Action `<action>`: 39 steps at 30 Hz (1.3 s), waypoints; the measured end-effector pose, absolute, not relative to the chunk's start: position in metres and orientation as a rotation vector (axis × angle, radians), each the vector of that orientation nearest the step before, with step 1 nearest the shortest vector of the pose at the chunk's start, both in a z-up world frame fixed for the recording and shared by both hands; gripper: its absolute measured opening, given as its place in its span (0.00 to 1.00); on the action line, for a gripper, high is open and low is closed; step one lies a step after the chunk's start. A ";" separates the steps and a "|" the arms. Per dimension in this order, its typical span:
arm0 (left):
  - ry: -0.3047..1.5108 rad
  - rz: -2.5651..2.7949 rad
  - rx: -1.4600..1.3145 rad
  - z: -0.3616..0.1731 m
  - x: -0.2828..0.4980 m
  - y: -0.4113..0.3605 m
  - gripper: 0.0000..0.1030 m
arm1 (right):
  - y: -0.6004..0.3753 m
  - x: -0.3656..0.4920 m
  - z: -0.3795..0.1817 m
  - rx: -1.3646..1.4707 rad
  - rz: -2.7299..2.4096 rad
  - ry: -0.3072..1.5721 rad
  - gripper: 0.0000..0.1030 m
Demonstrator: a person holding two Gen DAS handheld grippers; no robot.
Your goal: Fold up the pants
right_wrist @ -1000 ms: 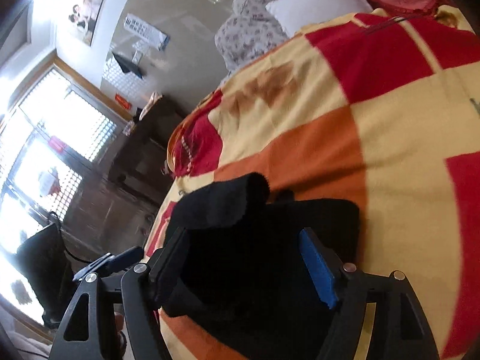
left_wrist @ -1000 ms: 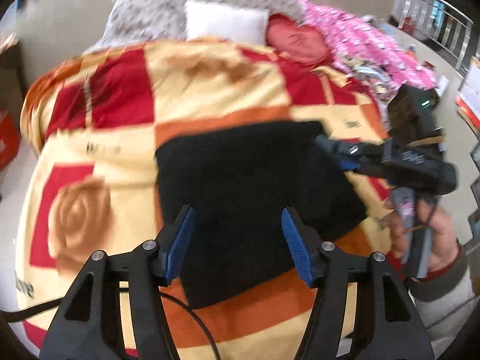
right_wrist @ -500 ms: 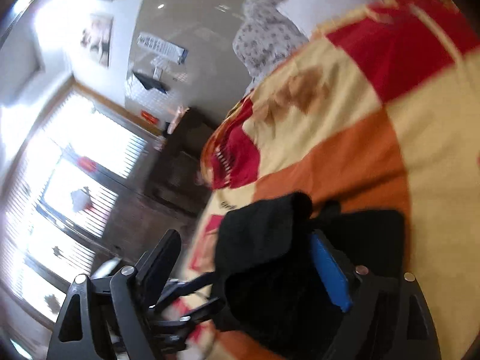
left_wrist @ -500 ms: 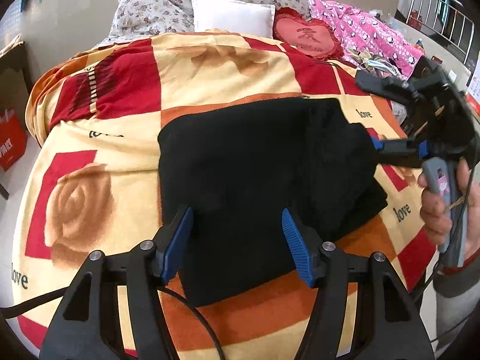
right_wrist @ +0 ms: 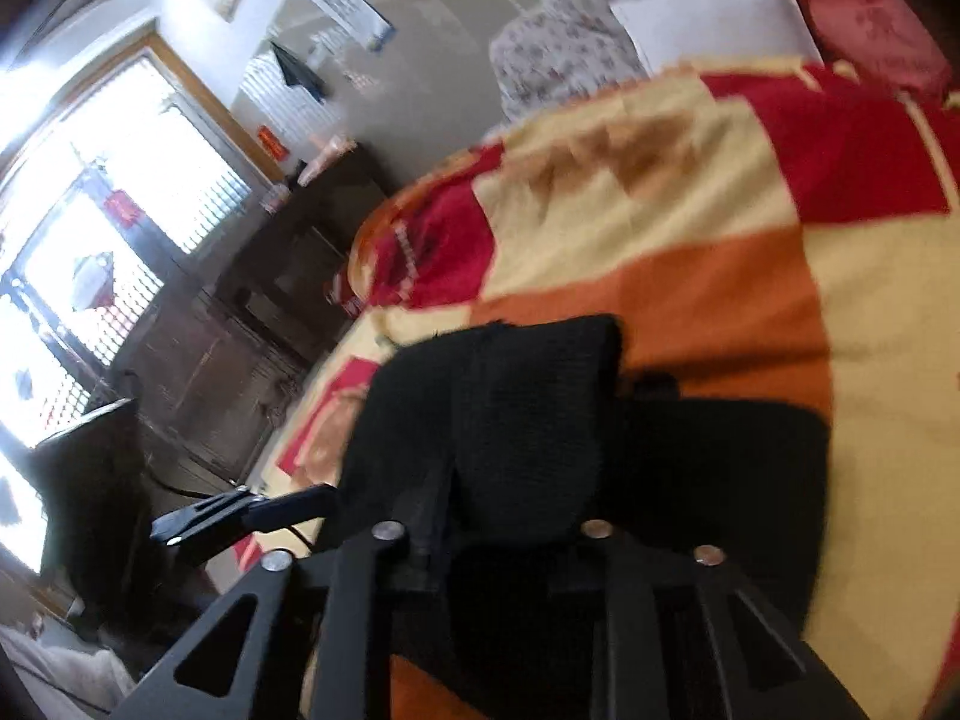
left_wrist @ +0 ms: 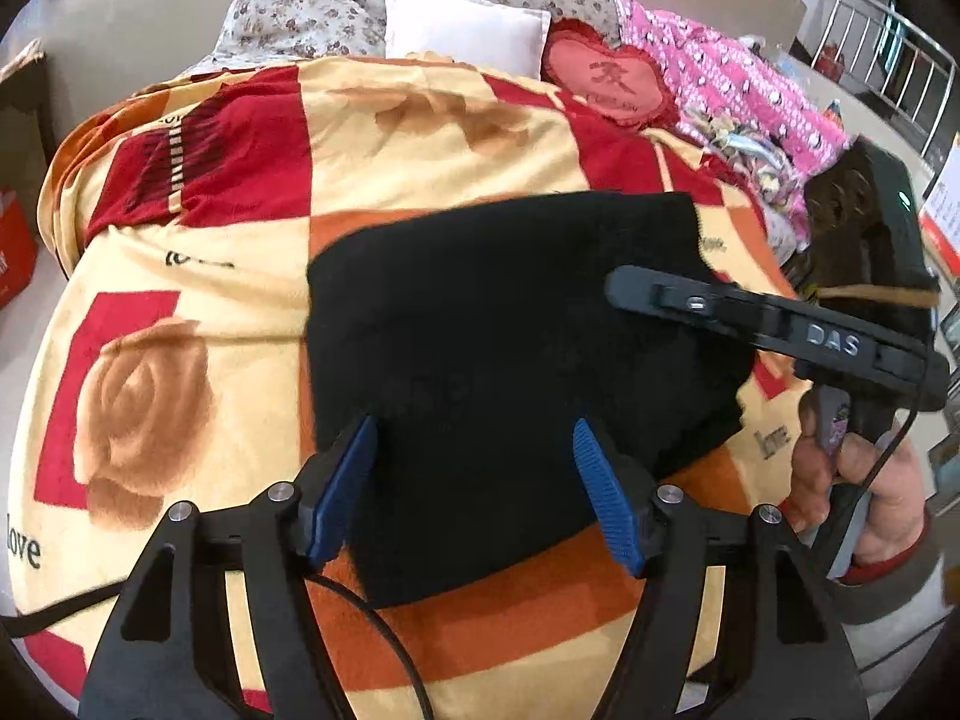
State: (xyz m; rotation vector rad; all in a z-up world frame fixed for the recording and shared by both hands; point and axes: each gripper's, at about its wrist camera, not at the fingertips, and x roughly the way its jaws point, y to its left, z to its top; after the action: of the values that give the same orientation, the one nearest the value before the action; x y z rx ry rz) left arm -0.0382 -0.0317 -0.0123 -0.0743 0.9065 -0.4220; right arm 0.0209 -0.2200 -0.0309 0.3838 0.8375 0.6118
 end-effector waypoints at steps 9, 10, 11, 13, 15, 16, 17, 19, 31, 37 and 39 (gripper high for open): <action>0.895 -0.381 -0.086 -0.009 -0.028 -0.038 0.65 | -0.267 0.006 -0.005 0.224 0.399 0.795 0.09; 0.922 -0.382 -0.076 -0.017 -0.025 -0.041 0.65 | -0.275 0.008 -0.011 0.236 0.372 0.812 0.09; 0.928 -0.372 -0.063 -0.022 -0.024 -0.043 0.65 | -0.285 0.010 -0.017 0.257 0.360 0.824 0.09; 0.910 -0.357 -0.022 -0.025 -0.026 -0.048 0.65 | -0.293 0.009 -0.019 0.299 0.368 0.816 0.09; 0.902 -0.364 -0.014 -0.022 -0.027 -0.049 0.65 | -0.301 0.003 -0.011 0.384 0.422 0.768 0.22; 0.903 -0.370 -0.022 -0.021 -0.027 -0.048 0.65 | -0.301 0.001 -0.007 0.412 0.452 0.759 0.51; 0.905 -0.375 -0.033 -0.020 -0.026 -0.047 0.65 | -0.300 0.001 -0.005 0.431 0.474 0.767 0.73; 0.910 -0.375 -0.058 -0.021 -0.024 -0.043 0.65 | -0.294 0.002 -0.006 0.450 0.494 0.795 0.75; 0.937 -0.332 -0.128 -0.013 -0.024 -0.019 0.65 | -0.226 0.034 -0.045 0.358 0.612 0.852 0.20; 0.891 -0.352 -0.117 -0.001 -0.020 -0.030 0.65 | -0.248 0.016 -0.009 0.231 0.532 0.788 0.11; 0.911 -0.347 -0.110 -0.011 -0.013 -0.038 0.65 | -0.257 0.016 -0.012 0.176 0.455 0.813 0.11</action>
State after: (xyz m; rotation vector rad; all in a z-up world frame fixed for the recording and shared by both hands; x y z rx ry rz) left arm -0.0129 -0.0381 -0.0113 -0.1103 0.9109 -0.3466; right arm 0.0161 -0.2567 -0.0121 0.1765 0.8132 0.4547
